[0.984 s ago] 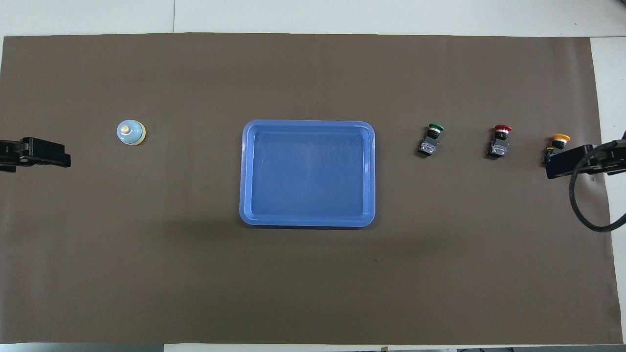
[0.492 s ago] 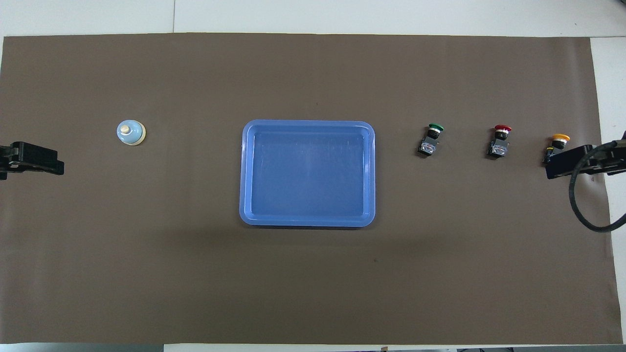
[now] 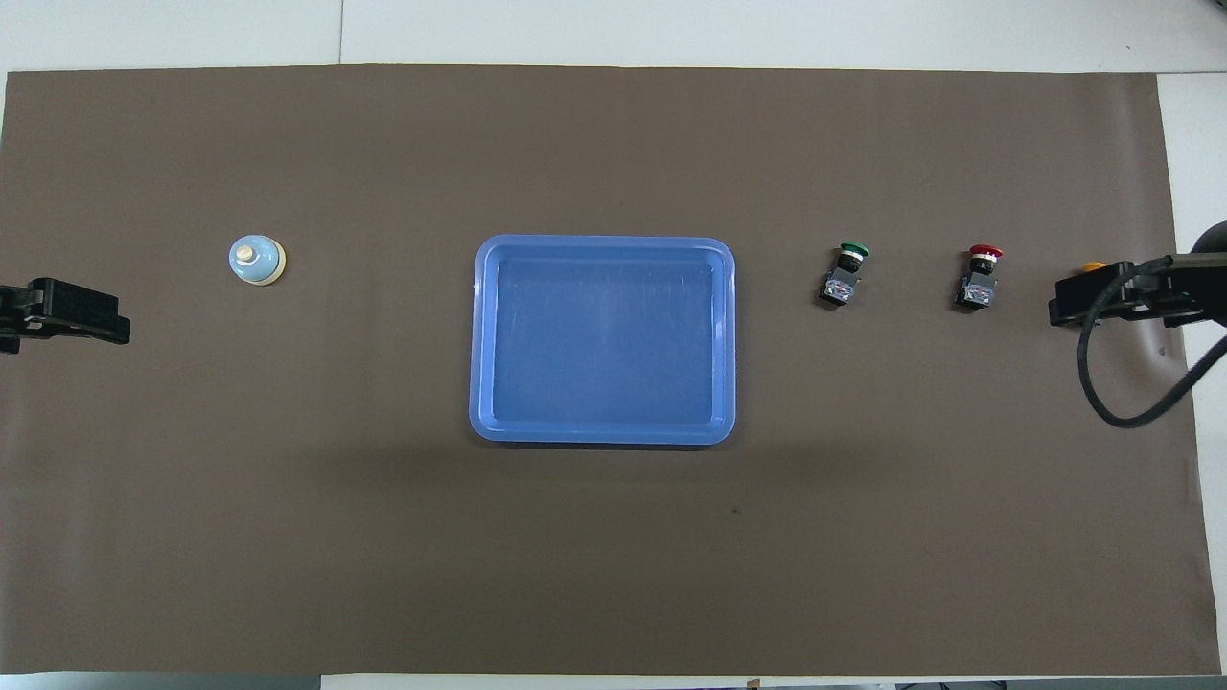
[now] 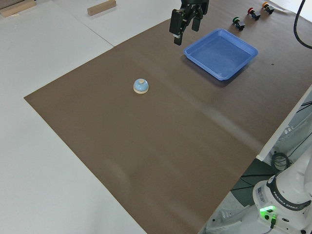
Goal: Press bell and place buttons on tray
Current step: 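Grasp the green-capped button with the right gripper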
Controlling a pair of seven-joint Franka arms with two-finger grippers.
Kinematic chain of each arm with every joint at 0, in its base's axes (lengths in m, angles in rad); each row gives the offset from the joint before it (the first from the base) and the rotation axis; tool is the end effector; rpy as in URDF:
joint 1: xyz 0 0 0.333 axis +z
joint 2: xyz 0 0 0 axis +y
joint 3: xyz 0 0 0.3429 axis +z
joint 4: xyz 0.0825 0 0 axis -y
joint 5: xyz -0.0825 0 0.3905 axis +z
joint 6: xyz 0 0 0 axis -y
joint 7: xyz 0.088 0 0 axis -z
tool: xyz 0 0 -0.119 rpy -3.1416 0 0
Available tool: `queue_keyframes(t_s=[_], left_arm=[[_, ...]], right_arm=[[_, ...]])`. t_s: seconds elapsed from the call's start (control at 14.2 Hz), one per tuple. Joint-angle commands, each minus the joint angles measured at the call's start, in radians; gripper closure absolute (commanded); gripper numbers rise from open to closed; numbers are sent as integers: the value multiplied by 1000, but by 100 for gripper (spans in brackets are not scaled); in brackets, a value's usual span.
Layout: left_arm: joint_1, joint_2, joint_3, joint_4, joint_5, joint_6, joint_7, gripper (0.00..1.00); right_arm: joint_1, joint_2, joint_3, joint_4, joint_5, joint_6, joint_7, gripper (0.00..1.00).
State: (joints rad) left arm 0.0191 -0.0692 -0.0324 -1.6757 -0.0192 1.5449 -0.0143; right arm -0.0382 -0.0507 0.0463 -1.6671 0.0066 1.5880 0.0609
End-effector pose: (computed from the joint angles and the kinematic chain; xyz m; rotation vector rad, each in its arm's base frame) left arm 0.5322 -0.0100 0.6251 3.1240 0.0019 -0.0967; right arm 0.5434 0.0058 0.6228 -3.1369 0.0833 0.0449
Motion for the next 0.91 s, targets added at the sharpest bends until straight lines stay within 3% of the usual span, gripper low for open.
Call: queue_keyframes(t_s=[0.0, 0.49, 0.84], left_arm=[[-5, 3, 2, 10, -1, -22, 0, 0], [-5, 2, 2, 10, -1, -26, 0, 0], [-10, 3, 2, 14, -1, -17, 0, 0]], right_arm=[[33, 11, 6, -85, 7, 92, 97, 0], [115, 221, 6, -86, 0, 308, 310, 0], [126, 261, 6, -249, -10, 567, 350, 0]])
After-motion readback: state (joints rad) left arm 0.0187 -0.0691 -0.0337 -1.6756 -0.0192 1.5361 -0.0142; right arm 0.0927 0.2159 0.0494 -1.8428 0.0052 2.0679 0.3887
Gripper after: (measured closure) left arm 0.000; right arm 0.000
